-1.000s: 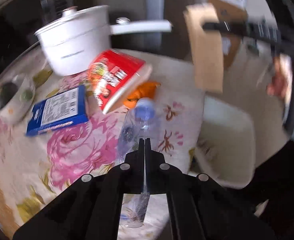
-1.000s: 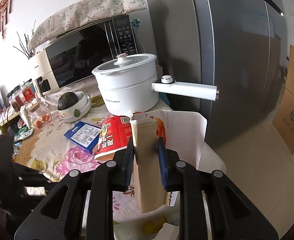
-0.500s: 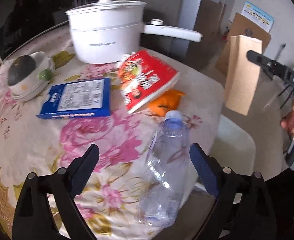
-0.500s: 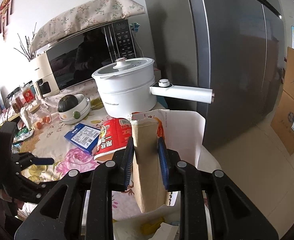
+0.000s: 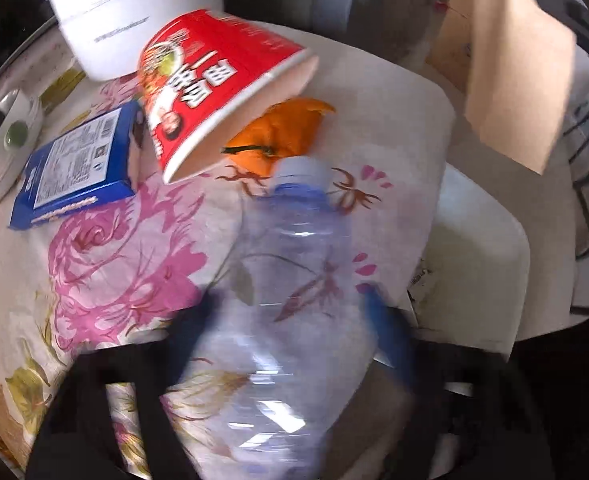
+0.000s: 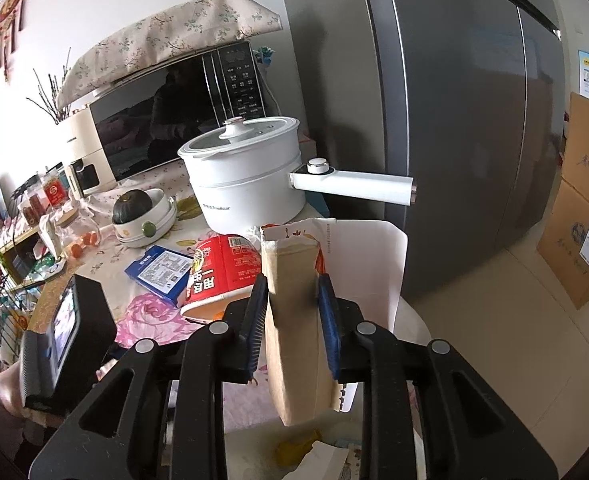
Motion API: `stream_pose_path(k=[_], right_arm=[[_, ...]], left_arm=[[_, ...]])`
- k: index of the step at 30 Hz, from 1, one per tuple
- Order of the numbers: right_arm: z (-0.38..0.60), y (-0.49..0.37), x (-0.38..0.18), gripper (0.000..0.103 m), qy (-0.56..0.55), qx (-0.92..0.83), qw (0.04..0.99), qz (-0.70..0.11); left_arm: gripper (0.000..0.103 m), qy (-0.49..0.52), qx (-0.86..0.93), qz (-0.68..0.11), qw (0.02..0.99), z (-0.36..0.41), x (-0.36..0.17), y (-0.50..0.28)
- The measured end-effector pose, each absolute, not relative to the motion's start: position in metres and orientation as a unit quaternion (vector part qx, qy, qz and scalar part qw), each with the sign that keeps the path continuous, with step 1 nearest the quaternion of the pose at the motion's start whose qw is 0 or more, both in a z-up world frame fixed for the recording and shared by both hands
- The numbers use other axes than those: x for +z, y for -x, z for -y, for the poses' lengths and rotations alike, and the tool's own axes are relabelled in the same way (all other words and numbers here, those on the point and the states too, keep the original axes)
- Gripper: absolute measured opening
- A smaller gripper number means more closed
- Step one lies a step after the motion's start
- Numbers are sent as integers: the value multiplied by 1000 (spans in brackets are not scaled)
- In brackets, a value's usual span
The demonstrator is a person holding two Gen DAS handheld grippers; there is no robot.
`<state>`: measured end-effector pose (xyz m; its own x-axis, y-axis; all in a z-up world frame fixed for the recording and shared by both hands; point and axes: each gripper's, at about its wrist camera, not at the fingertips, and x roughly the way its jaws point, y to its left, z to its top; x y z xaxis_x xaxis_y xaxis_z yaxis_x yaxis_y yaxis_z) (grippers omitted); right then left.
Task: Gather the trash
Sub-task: 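Close the left tool on the clear plastic bottle and lift it, then carry the tan paper cup over the bin and open the right tool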
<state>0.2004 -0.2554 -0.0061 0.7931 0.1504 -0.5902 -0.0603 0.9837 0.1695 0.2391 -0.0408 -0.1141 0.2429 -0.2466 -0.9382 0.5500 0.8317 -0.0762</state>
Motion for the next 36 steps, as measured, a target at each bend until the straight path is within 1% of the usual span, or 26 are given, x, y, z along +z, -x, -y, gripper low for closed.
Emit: stream_pose_path(k=[8,14,19,25,30,34,36], right_arm=[[251,-202,-5,24,-71,62,944,-316],[248,-203,-4,24,-73,66,944,-316],[242,-205,-6,24,-68,68,943,-319],[234,-205,-6,24,-58,73,943,-320],[232,-202,-5,24,-53,75,943,-320],[231,-198,-2,24,-49,76,943,-319],[230,-195,-2,24,-47,76,944,-318]], left_arm=[[63,-87,-283,-555,778,25,-110,-232],[63,-18,-318,-537,781,2,-89,-226],[63,51,-341,-509,789,-21,-63,-228],[63,160,-348,-453,805,-55,-29,-233],[63,238,-356,-417,802,-70,-14,-238],[63,297,-369,-402,784,-75,-12,-245],[63,310,-375,-401,776,-76,-11,-243]])
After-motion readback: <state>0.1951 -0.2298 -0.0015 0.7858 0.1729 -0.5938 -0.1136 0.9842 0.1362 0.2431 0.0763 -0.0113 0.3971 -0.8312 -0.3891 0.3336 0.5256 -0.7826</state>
